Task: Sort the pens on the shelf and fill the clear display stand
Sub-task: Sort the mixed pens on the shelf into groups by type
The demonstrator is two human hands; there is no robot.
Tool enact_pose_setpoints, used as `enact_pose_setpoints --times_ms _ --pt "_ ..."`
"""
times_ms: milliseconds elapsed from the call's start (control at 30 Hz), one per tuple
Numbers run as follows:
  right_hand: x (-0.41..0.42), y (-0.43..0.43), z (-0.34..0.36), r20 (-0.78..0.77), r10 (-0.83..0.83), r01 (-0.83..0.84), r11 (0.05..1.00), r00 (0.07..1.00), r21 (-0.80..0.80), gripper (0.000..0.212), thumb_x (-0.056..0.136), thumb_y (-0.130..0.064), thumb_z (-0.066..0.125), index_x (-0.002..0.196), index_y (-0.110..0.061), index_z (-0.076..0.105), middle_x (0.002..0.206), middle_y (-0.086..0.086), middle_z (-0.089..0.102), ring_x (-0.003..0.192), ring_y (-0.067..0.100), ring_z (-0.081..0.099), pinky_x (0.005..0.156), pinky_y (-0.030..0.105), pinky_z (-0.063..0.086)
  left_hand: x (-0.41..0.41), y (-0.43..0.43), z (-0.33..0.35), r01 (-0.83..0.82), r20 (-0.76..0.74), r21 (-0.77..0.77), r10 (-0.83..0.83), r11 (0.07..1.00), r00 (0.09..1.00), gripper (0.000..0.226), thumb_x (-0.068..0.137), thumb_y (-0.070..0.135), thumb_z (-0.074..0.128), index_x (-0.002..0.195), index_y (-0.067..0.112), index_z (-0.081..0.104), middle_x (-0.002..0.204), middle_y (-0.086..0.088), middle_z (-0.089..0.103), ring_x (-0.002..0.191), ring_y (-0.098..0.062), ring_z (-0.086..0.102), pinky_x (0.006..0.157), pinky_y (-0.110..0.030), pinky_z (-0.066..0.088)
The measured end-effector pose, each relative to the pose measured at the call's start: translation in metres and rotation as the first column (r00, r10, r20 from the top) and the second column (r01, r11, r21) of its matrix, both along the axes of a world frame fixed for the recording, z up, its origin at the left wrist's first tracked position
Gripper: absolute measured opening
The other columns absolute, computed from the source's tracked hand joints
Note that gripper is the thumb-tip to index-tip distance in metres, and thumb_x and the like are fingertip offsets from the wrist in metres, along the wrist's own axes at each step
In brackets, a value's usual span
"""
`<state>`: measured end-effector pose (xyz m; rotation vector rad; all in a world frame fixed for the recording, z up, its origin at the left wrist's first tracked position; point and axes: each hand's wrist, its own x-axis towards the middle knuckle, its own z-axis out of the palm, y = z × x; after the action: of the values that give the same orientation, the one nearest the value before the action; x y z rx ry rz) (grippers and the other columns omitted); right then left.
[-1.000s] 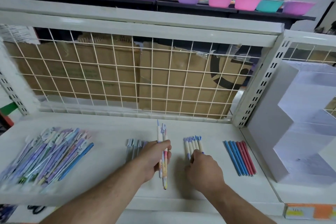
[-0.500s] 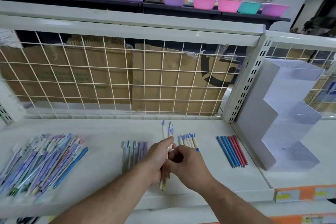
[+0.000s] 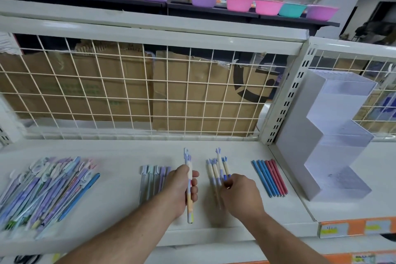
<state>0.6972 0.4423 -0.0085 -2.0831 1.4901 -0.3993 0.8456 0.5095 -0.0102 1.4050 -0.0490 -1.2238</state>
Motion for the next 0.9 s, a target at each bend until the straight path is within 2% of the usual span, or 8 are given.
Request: enact_pose_setpoints --times_ms 167,433,500,567,667,800,900 --pt "-0.002 -0.013 -0.009 -0.151 0.018 -0.020 1.000 0.988 -0.009 0.031 0.093 -0.043 0.056 0.068 -0.025 0.053 0.065 -0.008 0.058 0.055 0.010 0.054 0.045 0.023 0.032 0.000 0.001 0.002 0.001 -0.019 -0.005 -0.001 1.000 1.000 0.025 0.101 0.021 0.042 0.087 0.008 0.058 0.059 -0.003 0.049 0.050 -0.017 0.042 0.048 -0.021 0.036" --pt "0.001 -0.021 -0.014 -0.172 0.041 -0.042 0.999 0.984 -0.005 0.035 0.098 -0.050 0.050 0.074 -0.024 0.054 0.069 -0.005 0.058 0.058 0.012 0.054 0.050 0.025 0.039 0.000 -0.002 0.002 -0.028 -0.006 -0.022 0.028 0.999 1.000 0.024 0.102 0.017 0.047 0.084 0.008 0.061 0.063 -0.006 0.053 0.056 -0.019 0.049 0.058 -0.032 0.049" --pt "0.002 -0.019 -0.013 -0.157 0.040 -0.040 0.999 0.987 0.000 0.039 0.097 -0.056 0.048 0.077 -0.024 0.057 0.069 -0.006 0.060 0.058 0.011 0.054 0.051 0.025 0.039 0.000 -0.003 0.001 -0.036 0.010 -0.013 0.036 0.999 0.999 0.025 0.102 0.016 0.048 0.084 0.007 0.062 0.063 -0.006 0.056 0.057 -0.020 0.049 0.059 -0.031 0.048" --pt "0.003 -0.017 -0.010 -0.139 0.038 -0.039 0.999 0.990 -0.004 0.037 0.096 -0.054 0.049 0.075 -0.024 0.056 0.068 -0.007 0.060 0.058 0.010 0.054 0.049 0.024 0.037 0.001 -0.004 -0.001 -0.026 0.062 0.010 0.025 1.000 0.998 0.025 0.101 0.017 0.049 0.085 0.007 0.066 0.062 -0.006 0.063 0.058 -0.019 0.051 0.057 -0.027 0.041" --pt "0.005 -0.010 -0.008 -0.043 0.050 -0.050 0.999 0.998 0.003 0.031 0.094 -0.042 0.055 0.069 -0.024 0.053 0.065 -0.007 0.060 0.058 0.010 0.055 0.048 0.022 0.035 0.002 -0.005 -0.003 0.011 0.130 0.049 -0.017 0.999 0.991 0.026 0.100 0.020 0.051 0.089 0.009 0.071 0.064 -0.002 0.071 0.062 -0.016 0.053 0.057 -0.026 0.033" --pt "0.011 0.001 -0.001 0.222 0.148 -0.171 0.981 0.964 0.088 0.020 0.085 -0.034 0.071 0.070 -0.024 0.062 0.063 -0.007 0.063 0.059 0.007 0.058 0.056 0.022 0.046 0.000 -0.010 -0.004 0.028 0.095 0.003 -0.029 1.000 0.995 0.021 0.100 0.016 0.053 0.097 0.003 0.069 0.069 -0.006 0.068 0.055 -0.017 0.052 0.051 -0.024 0.039" --pt "0.015 0.008 0.004 0.330 0.159 -0.225 0.959 0.930 0.171 0.015 0.080 -0.028 0.078 0.078 -0.019 0.068 0.065 -0.003 0.067 0.060 0.014 0.063 0.063 0.033 0.056 -0.002 -0.013 -0.006 0.036 0.100 -0.038 -0.032 0.999 0.994 0.016 0.098 0.012 0.054 0.099 0.000 0.065 0.065 -0.009 0.060 0.054 -0.020 0.055 0.057 -0.028 0.046"
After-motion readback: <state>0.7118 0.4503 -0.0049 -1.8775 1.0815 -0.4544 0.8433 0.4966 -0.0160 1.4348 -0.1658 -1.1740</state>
